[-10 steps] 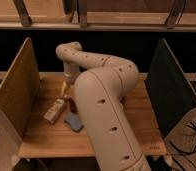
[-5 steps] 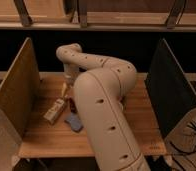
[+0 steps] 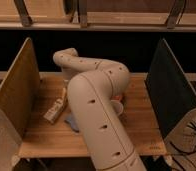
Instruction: Place the pepper in the ceramic cup
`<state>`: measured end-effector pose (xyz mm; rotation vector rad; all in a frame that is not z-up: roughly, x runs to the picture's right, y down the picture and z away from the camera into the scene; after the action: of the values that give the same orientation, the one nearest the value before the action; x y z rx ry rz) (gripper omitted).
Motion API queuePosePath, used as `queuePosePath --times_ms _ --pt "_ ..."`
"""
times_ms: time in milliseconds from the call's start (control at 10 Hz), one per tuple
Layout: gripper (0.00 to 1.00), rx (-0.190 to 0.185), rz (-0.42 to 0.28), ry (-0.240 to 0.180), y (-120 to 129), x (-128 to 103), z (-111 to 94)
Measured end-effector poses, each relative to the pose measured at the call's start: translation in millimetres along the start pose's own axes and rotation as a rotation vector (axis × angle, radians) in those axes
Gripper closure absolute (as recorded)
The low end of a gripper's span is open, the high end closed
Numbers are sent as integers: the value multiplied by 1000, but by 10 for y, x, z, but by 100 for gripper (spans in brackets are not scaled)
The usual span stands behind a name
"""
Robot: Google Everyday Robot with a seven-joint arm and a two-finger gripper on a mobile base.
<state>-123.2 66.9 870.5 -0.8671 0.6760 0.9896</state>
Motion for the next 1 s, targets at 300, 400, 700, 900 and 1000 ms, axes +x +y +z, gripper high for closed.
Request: queuePosePath --times_ms 300,400,700,900,1000 --pt "22 -2 23 42 -26 -50 171" --pt "22 -7 33 54 -49 -63 222" --pt "22 -31 47 99 -41 -116 436" --pt "22 -46 45 121 -26 -152 551" --pt "22 -50 44 129 -24 -160 582"
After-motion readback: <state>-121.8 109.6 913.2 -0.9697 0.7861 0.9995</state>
